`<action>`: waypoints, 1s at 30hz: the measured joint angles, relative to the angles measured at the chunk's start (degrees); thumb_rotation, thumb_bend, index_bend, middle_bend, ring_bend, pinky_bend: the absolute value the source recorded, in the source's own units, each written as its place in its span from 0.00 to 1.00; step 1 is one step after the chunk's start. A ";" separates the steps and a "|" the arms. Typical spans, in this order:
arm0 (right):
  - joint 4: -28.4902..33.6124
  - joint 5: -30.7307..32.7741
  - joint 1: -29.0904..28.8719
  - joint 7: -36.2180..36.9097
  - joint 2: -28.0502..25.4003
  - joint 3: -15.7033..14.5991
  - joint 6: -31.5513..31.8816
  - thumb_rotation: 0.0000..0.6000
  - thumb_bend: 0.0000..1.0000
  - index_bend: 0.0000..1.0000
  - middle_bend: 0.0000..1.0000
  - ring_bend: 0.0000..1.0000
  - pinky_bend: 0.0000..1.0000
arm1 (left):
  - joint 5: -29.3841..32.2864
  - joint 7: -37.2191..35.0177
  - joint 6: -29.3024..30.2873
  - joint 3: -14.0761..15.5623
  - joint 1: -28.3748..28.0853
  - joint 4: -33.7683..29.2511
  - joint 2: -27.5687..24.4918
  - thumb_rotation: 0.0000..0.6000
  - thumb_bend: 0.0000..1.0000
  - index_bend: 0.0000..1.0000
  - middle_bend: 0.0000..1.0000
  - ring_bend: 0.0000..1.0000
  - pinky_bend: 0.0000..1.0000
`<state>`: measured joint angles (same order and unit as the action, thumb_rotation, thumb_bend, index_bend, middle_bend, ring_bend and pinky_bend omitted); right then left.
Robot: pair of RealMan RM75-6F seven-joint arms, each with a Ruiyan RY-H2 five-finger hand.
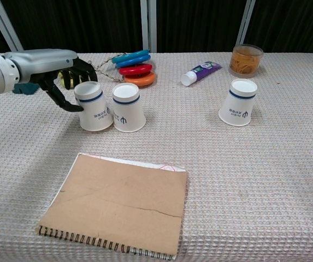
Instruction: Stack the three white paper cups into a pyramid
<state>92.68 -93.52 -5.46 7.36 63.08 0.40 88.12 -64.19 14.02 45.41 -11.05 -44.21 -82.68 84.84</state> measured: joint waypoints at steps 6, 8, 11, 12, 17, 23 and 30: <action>-0.16 -0.08 -0.04 0.13 0.11 0.12 -0.19 1.00 0.20 0.09 0.17 0.03 0.13 | 1.13 1.19 0.48 0.39 -0.83 0.69 1.34 1.00 0.30 0.45 0.43 0.40 0.38; -0.20 -0.05 0.01 0.17 0.08 0.12 -0.19 1.00 0.20 0.09 0.17 0.03 0.13 | 1.47 2.02 0.71 0.61 -1.06 1.01 1.70 1.00 0.30 0.45 0.42 0.40 0.38; -0.30 0.11 0.11 0.35 0.07 0.15 -0.21 1.00 0.20 0.09 0.17 0.03 0.13 | 2.27 3.39 1.24 0.99 -1.34 1.42 2.23 1.00 0.30 0.44 0.41 0.39 0.38; -0.35 0.12 0.13 0.42 0.08 0.16 -0.22 1.00 0.20 0.09 0.17 0.03 0.13 | 2.66 3.73 1.41 1.13 -1.43 1.48 2.38 1.00 0.29 0.43 0.40 0.38 0.38; -0.72 0.09 0.18 0.87 0.22 0.20 -0.23 1.00 0.20 0.09 0.17 0.03 0.13 | 3.33 3.95 1.56 1.48 -1.73 1.16 2.31 1.00 0.28 0.35 0.35 0.36 0.37; -1.06 0.04 0.27 1.28 0.30 0.25 -0.13 1.00 0.20 0.09 0.17 0.03 0.13 | 3.00 3.92 2.70 1.58 -1.78 0.36 2.08 1.00 0.26 0.33 0.32 0.35 0.36; -1.48 0.02 0.38 1.85 0.33 0.27 -0.07 1.00 0.20 0.09 0.17 0.03 0.13 | 3.76 5.01 2.97 1.91 -2.14 -0.68 1.82 1.00 0.20 0.28 0.25 0.27 0.33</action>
<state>91.20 -93.50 -5.08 9.21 63.41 0.68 88.04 -60.43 19.03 48.38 -9.14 -46.35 -83.35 86.66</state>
